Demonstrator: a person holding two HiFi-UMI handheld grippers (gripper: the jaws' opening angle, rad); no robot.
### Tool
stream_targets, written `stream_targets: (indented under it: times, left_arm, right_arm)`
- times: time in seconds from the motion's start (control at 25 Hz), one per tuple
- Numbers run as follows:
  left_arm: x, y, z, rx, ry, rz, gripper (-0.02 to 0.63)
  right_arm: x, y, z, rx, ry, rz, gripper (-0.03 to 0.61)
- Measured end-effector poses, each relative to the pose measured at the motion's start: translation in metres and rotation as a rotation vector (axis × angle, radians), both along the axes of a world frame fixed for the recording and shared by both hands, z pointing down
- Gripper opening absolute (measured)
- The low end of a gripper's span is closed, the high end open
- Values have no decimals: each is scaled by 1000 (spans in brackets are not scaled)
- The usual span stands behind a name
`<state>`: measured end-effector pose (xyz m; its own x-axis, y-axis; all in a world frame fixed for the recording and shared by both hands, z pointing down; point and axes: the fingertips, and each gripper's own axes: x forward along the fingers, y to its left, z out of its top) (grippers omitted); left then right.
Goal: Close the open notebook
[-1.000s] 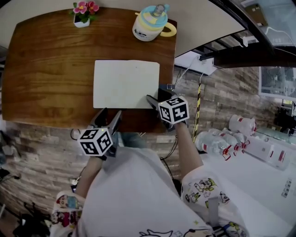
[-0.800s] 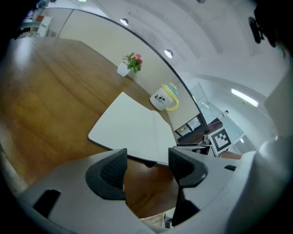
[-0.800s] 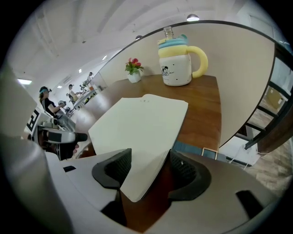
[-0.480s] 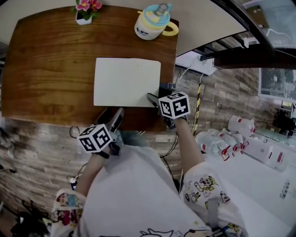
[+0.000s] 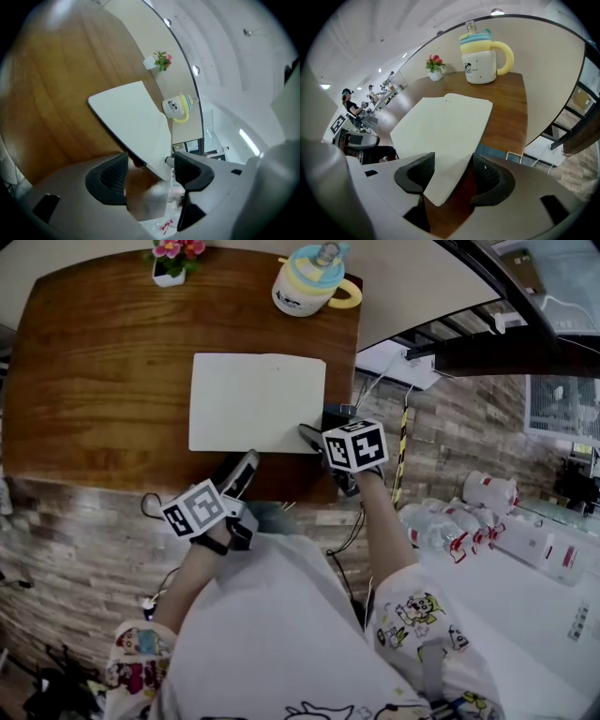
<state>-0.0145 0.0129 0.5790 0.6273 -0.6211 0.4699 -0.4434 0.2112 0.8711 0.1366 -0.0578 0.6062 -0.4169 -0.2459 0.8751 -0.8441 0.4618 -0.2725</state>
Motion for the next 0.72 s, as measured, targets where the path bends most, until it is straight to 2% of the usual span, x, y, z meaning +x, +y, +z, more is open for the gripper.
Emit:
stream_targets:
  times: [0.24, 0.48, 0.72]
  left_arm:
    - [-2, -5, 2, -61, 147, -143, 301]
    - [-1, -10, 1, -72, 232, -225, 302]
    - [-2, -16, -2, -29, 245, -244, 302]
  right_arm:
    - [2, 0, 0, -6, 2, -2, 244]
    - [0, 1, -1, -17, 10, -24, 242]
    - [1, 2, -1, -17, 11, -61, 238]
